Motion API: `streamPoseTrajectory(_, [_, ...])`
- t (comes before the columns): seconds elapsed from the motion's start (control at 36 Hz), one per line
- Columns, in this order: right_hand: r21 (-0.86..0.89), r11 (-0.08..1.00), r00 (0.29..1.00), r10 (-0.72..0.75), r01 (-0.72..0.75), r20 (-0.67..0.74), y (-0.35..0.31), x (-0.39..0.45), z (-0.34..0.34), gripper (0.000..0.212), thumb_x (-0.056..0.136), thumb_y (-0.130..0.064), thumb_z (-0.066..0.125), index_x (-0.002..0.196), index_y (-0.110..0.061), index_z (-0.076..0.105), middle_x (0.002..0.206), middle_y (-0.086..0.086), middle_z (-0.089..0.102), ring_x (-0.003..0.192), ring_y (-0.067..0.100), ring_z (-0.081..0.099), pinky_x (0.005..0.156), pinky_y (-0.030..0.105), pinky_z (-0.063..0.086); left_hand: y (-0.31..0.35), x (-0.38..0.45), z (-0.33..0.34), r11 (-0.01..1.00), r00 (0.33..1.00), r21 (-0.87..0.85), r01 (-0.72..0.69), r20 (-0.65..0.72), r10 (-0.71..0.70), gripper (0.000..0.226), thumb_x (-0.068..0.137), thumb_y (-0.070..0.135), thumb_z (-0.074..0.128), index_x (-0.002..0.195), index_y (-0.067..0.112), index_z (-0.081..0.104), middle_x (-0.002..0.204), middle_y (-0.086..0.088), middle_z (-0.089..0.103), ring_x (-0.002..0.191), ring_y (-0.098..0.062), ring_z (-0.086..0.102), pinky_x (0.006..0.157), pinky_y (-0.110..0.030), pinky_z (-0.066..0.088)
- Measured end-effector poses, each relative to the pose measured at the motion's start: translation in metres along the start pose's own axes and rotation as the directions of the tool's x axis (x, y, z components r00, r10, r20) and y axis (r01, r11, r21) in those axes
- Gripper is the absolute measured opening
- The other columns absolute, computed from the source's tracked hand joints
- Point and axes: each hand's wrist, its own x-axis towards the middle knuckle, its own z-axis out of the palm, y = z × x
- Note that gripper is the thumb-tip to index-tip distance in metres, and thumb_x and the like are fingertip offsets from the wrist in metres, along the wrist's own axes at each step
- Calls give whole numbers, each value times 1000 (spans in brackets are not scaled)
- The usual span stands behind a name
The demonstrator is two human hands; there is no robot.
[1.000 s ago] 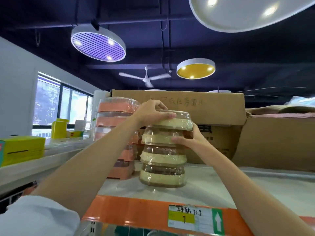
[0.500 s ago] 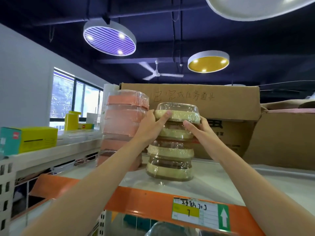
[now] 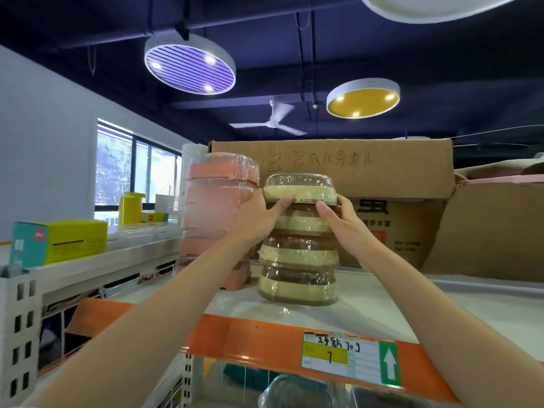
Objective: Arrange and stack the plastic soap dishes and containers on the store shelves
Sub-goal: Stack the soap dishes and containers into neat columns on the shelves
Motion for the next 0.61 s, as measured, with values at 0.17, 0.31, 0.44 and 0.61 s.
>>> streamPoseTrajectory(0.17, [-34,999,1000,-6,7,9,-2,-5,-1,69,89,-48,56,147,-29,23,129,-10,50,116,11,50,89,28,46,3,-1,-2,998,1000,62,6,-5,-5,63,88,62,44,127,13,48,125,-2,58,114,-21,53,94,-32,40])
streamPoseTrajectory(0.31, [-44,999,999,-4,5,35,-2,-6,-3,78,82,-49,65,146,-34,23,126,-15,46,121,10,45,93,30,39,1,-5,-5,1000,1000,12,-8,17,7,54,89,53,52,129,16,49,123,1,59,113,-18,54,92,-29,40])
streamPoseTrajectory(0.44, [-28,1000,998,-2,4,63,-1,-8,-6,88,72,-58,70,144,-38,24,133,-8,50,124,16,47,104,44,41,1,-9,-10,999,999,-15,-36,35,37,51,88,42,61,130,16,48,122,4,57,103,-9,48,86,-23,36])
streamPoseTrajectory(0.61, [-8,1000,996,-10,11,91,0,-10,-8,78,81,-45,68,145,-35,26,131,-5,53,115,12,54,98,35,44,-1,-13,-15,998,997,-21,-55,51,56,62,79,39,72,131,14,48,125,1,57,112,-15,53,93,-28,40])
